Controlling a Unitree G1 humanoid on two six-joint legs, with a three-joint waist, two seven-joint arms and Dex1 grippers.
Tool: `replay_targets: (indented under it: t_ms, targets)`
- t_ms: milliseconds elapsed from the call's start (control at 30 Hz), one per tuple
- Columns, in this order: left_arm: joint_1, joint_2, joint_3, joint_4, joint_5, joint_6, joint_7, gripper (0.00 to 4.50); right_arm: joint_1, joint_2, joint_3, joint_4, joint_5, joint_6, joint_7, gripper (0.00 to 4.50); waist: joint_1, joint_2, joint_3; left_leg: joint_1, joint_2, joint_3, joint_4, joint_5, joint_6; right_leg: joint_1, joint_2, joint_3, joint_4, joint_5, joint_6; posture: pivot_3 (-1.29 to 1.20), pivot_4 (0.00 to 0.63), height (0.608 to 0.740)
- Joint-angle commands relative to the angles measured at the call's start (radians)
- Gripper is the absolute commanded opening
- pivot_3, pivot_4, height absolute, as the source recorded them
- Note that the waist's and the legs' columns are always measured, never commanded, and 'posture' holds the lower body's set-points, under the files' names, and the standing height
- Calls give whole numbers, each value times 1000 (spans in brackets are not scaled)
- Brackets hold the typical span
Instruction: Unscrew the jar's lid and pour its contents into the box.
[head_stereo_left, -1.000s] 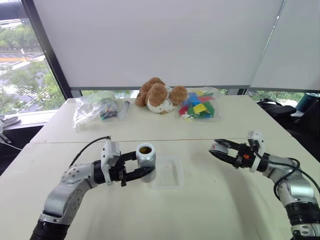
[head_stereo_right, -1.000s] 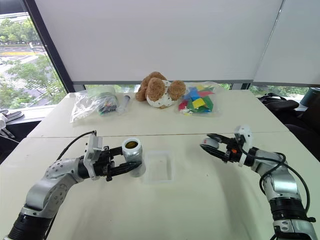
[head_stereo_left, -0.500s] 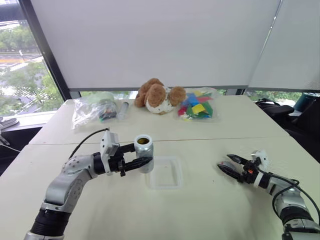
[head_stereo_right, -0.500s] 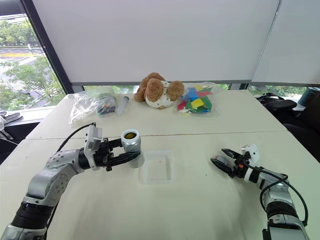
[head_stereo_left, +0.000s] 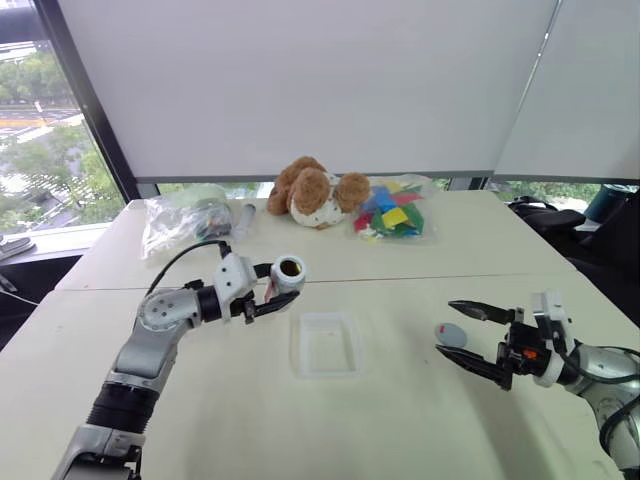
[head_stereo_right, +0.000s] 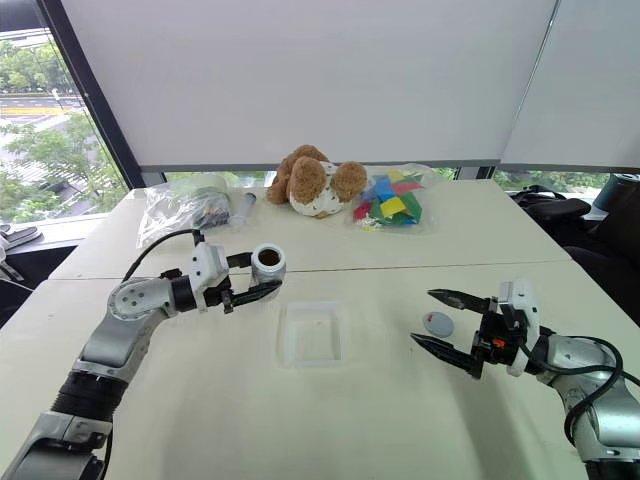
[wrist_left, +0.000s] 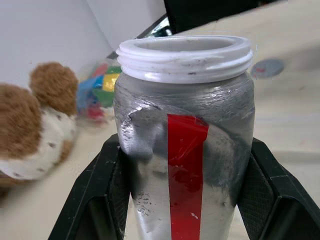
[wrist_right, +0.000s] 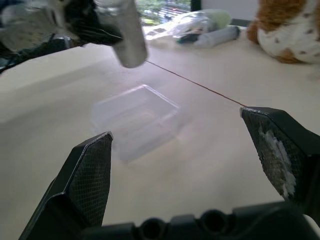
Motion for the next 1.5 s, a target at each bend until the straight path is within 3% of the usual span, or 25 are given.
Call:
replay_targets:
  t_ms: [33,100,200,300,433,600,800,1033,1167,1233,1300,1400,1500]
  targets:
    - [-49,14,-76,92,264,-373,143,2189,23,-1,-3,-101,18,33,-38,4462,12,0,0,0,0,0,0,0,0,0,0,0,0,0,0,0,150,740]
    - [-71,16,-100,156,376,-468,241,2189,29,8,-1,-110,12,34,-52,4462,17,0,0,0,0,1,0,0,0,0,0,1,-1,0,0,0,150,740]
    - [-123,57,-161,213,711,-622,525,2189,43,20,2,-126,9,39,-74,4462,18,-1,1,-1,-1,1,0,0,0,0,-1,1,-1,0,0,0,150,740]
    - [-189,105,-266,220,1081,-608,893,2189,51,32,9,-141,8,43,-95,4462,19,-2,1,-1,-1,1,0,0,0,0,-1,1,-2,2,4,0,150,740]
    - [-256,136,-418,231,1414,-478,1300,2189,57,49,24,-157,8,47,-117,4462,16,-2,1,-1,-1,2,0,0,0,0,-1,1,-2,3,5,0,150,740]
    - [-345,135,-566,325,1651,-269,1584,2189,51,67,43,-177,12,62,-146,4462,14,-3,1,-1,-1,2,0,0,0,-1,-1,1,-1,2,6,0,150,740]
    - [-418,118,-691,428,1803,-51,1864,2189,49,84,49,-188,20,72,-175,4462,15,-3,1,-2,-1,3,0,0,0,-1,-1,1,-1,2,8,0,150,740]
    - [-500,63,-791,603,1851,96,2019,2189,44,111,64,-197,25,91,-208,4462,14,-5,3,-2,-2,2,0,0,0,-2,-2,1,-1,0,11,0,150,740]
    - [-525,58,-802,651,1793,59,2053,2189,44,114,71,-196,27,91,-211,4462,12,-6,3,-2,-2,3,0,0,0,-2,-2,1,0,0,11,0,150,740]
    - [-513,77,-793,586,1741,-11,2079,2189,45,115,74,-191,26,89,-209,4462,14,-7,3,-2,-2,3,0,0,0,-2,-2,1,0,0,11,0,150,740]
    - [-495,114,-786,503,1668,-143,2075,2189,43,116,79,-181,24,87,-201,4462,15,-7,4,-2,-2,2,0,0,0,-2,-3,1,0,2,8,0,150,740]
    - [-439,190,-700,382,1402,-418,1923,2189,26,121,89,-160,22,77,-185,4462,14,-7,3,-2,-1,3,0,0,-1,-2,-5,1,0,2,7,0,150,740]
    - [-362,238,-582,336,1053,-562,1645,2189,5,122,102,-134,17,61,-153,4462,12,-7,3,-2,0,4,0,0,-1,-3,-5,2,0,2,7,0,150,740]
